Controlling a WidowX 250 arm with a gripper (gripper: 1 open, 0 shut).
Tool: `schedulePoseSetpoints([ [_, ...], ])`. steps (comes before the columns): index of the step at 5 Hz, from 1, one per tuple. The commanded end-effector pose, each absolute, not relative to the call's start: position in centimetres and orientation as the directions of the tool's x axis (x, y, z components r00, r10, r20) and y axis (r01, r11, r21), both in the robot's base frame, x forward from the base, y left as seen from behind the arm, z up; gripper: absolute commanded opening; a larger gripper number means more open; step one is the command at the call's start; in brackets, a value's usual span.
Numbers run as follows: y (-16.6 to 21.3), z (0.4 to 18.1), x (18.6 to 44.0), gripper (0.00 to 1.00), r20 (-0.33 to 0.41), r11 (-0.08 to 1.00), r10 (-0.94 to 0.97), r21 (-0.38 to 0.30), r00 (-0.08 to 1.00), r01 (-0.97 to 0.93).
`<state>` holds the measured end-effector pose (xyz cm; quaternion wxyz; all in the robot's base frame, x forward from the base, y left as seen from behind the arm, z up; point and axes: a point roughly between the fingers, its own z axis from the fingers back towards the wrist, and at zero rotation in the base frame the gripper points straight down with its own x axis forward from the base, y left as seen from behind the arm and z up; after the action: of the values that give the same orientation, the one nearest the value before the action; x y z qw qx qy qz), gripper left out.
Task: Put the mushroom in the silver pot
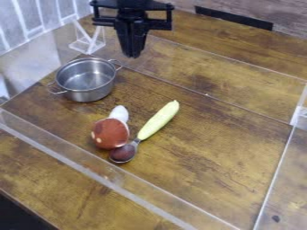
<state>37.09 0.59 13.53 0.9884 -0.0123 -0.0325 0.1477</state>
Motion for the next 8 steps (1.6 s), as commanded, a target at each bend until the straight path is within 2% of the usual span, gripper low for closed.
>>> schedulePoseSetpoints([
  [1, -2.1, 15.8, 39.6, 0.0, 0.127, 0.965, 0.259, -0.075, 0.957, -0.251],
  [2, -5.4, 16.0, 41.5, 0.0, 0.121, 0.974, 0.216, -0.094, 0.969, -0.206],
  [3, -5.8, 15.9, 42.4, 0.0, 0.113, 0.979, 0.186, -0.101, 0.976, -0.175],
  [4, -4.5, 16.3, 42.4, 0.0, 0.112, 0.983, 0.169, -0.097, 0.979, -0.159],
  [6, -2.2, 15.0, 42.1, 0.0, 0.106, 0.969, 0.238, -0.09, 0.966, -0.229],
  [7, -2.2, 14.2, 42.6, 1.0, 0.103, 0.961, 0.272, -0.09, 0.957, -0.263],
  [8, -3.4, 13.3, 44.0, 0.0, 0.1, 0.956, 0.288, -0.095, 0.952, -0.278],
])
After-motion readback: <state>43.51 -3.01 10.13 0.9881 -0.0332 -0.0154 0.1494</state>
